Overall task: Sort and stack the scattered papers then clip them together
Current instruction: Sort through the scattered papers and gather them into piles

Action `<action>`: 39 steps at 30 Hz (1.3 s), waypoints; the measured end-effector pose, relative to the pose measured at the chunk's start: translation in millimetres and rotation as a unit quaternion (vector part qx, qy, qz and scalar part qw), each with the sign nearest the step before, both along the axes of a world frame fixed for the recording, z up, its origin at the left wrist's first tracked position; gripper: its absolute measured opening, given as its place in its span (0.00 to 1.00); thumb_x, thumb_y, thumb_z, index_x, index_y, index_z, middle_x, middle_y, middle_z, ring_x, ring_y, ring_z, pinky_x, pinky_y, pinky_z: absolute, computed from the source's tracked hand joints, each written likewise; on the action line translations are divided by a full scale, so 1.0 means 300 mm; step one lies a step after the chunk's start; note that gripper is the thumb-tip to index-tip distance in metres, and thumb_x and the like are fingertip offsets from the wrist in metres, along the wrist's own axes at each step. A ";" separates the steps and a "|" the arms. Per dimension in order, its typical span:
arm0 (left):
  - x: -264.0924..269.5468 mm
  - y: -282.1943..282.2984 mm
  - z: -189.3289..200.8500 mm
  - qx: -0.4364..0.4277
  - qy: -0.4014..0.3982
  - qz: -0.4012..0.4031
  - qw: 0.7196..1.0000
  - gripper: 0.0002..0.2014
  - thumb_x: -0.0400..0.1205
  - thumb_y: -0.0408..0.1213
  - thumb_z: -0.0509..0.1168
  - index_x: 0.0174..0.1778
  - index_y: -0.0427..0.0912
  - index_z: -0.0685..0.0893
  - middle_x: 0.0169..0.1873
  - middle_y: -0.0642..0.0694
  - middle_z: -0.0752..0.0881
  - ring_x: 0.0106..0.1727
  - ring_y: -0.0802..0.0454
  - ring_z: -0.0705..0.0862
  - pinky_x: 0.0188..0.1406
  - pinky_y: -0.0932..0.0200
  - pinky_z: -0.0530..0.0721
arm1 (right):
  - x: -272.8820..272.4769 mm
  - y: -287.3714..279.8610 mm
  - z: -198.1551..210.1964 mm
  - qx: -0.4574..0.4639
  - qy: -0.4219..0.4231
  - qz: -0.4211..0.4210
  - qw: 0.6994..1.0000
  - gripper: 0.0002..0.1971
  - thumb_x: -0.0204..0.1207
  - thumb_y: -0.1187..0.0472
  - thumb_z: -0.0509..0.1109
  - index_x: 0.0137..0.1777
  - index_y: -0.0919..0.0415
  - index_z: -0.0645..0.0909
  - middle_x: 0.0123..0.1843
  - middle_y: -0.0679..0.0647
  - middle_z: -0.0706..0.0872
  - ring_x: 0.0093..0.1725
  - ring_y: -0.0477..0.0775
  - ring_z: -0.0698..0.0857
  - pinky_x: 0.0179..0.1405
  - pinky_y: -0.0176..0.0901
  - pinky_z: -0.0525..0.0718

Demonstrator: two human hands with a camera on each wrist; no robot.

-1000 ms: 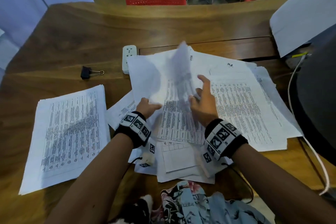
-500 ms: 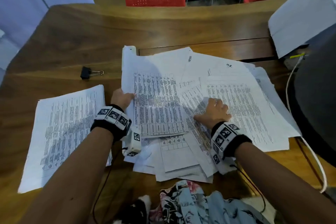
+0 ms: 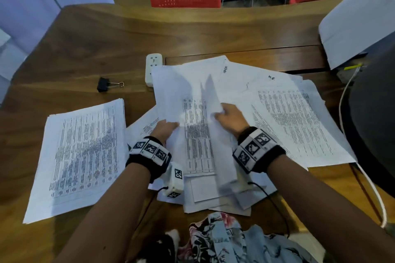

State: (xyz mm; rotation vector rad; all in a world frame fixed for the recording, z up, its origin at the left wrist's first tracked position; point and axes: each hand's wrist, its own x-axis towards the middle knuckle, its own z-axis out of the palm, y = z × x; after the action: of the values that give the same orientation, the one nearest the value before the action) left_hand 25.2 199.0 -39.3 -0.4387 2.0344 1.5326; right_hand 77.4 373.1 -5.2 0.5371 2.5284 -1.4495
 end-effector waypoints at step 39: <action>-0.004 0.019 0.266 -0.024 0.314 -0.058 0.947 0.18 0.84 0.27 0.58 0.70 0.31 0.73 0.58 0.41 0.82 0.57 0.52 0.78 0.46 0.74 0.80 | 0.004 0.056 0.263 0.057 0.419 -0.148 0.894 0.33 0.67 0.77 0.56 0.75 0.74 0.56 0.69 0.59 0.68 0.72 0.50 0.65 0.71 0.18 0.59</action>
State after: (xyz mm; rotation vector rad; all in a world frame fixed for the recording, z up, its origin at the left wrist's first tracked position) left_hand 24.1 204.5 40.4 0.1889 2.5151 1.6942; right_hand 78.7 389.9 73.5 0.3644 3.3148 -1.9757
